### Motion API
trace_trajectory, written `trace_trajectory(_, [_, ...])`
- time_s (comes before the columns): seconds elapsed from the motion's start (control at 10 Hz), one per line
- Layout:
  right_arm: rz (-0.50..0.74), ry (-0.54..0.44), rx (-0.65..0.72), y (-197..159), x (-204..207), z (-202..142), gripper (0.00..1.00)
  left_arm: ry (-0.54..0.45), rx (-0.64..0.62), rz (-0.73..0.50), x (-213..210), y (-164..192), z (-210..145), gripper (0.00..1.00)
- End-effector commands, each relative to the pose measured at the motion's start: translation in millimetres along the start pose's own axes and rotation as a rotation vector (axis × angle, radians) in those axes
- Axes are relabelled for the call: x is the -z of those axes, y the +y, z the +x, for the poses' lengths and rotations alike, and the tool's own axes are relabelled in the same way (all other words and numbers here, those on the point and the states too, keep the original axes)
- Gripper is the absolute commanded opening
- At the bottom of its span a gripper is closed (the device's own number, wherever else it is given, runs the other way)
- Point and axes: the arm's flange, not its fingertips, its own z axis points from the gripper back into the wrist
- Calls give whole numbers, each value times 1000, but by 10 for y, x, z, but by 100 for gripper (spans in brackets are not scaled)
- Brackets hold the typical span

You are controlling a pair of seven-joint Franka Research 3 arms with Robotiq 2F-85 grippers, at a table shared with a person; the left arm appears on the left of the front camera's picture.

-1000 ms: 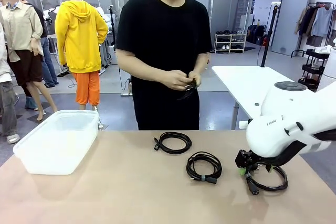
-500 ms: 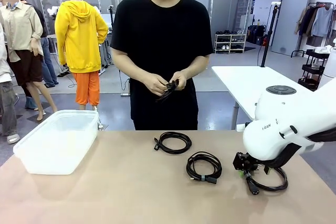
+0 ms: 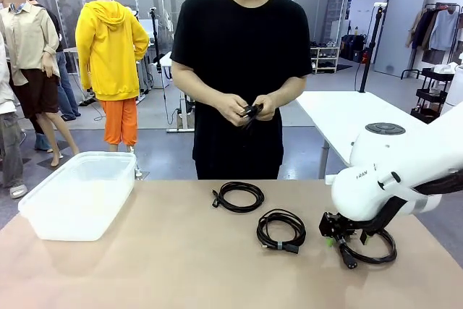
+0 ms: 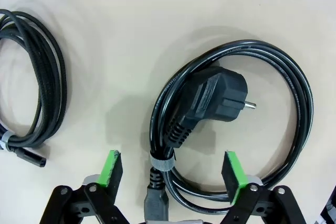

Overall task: Organize and store the cables.
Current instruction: Place the Power Cable into the Organizing box.

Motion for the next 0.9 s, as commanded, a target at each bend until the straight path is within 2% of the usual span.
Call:
trace_trajectory(0.0, [14, -13, 22, 6, 62, 100, 62, -18, 14, -14, -22, 21, 15, 100])
trace_trajectory(0.1, [14, -5, 25, -3, 67, 110, 28, -18, 14, -14, -22, 21, 15, 100])
trace_trajectory(0.2, [16, 1, 25, -12, 48, 103, 2, -18, 14, -14, -22, 21, 15, 100])
trace_trajectory(0.3, [18, 6, 26, -17, 38, 103, 0, -18, 14, -14, -22, 21, 15, 100])
trace_trajectory(0.8, [21, 6, 40, -60, -47, 103, 0, -18, 14, -14, -22, 21, 15, 100])
